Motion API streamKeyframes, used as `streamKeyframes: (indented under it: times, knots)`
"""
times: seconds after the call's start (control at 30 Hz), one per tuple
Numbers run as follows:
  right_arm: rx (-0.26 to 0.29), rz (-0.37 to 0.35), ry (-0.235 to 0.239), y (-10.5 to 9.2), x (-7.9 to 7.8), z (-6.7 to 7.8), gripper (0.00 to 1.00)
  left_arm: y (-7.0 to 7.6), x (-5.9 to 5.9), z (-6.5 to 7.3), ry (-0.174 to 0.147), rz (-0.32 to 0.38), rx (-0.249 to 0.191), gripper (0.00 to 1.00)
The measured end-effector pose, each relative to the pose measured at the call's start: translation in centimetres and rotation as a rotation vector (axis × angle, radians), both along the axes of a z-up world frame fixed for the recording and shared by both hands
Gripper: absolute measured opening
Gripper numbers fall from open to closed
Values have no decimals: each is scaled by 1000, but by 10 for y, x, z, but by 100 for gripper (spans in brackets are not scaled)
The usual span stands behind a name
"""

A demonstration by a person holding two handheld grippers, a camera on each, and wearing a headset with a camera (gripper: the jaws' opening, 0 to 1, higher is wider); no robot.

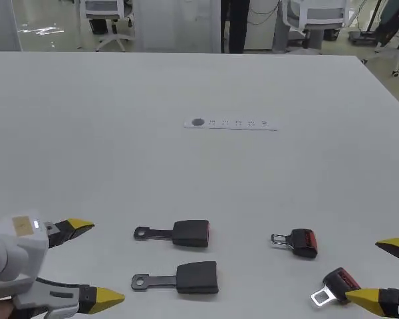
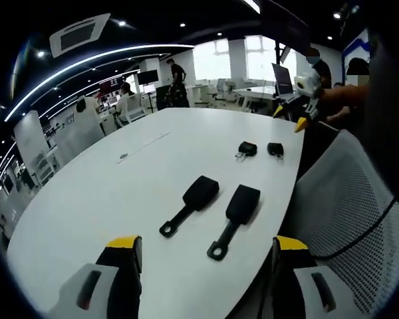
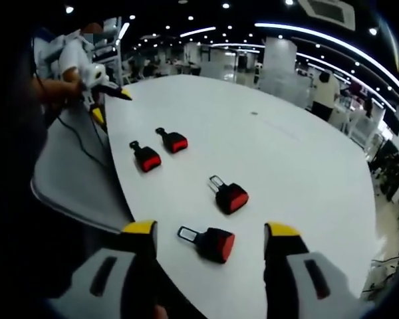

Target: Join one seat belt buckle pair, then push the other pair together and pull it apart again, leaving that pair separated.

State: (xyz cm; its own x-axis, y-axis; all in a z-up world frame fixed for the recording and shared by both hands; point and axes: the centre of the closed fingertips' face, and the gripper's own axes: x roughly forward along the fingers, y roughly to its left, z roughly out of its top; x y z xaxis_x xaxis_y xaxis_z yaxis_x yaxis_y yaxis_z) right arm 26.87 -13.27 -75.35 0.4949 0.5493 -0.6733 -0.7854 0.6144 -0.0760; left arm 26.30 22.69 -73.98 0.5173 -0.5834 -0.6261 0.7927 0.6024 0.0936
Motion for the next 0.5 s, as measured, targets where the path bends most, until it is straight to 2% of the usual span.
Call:
streamKeyframes:
  times: [0.07,0.13,0.2,0.23,0.3,0.33,0.37,0.4,0.5]
  knots:
    - [-10,36,5,5,-1,-3,64,-7,2,0,7,-40,29,77]
    - [-38,84,1,7,-1,-7,62,-15,3,-2,10,-58,37,73]
    - [-74,146,2,9,-3,-12,59,-24,4,-2,-12,-85,31,74]
    - [-83,180,5,11,-4,-15,57,-33,4,-1,-45,-127,26,75]
    - [-112,227,4,12,-5,-19,56,-40,-2,-5,-25,-157,31,71]
    - [-136,258,5,11,-6,-22,55,-42,-5,-11,-11,-179,56,69]
    - [-154,281,12,9,-6,-25,54,-44,-5,-17,-13,-201,89,68]
    - [-166,298,18,7,-6,-29,53,-47,-6,-20,-6,-217,100,68]
    - [-205,362,23,2,-4,-36,50,-59,-8,-29,26,-250,96,64]
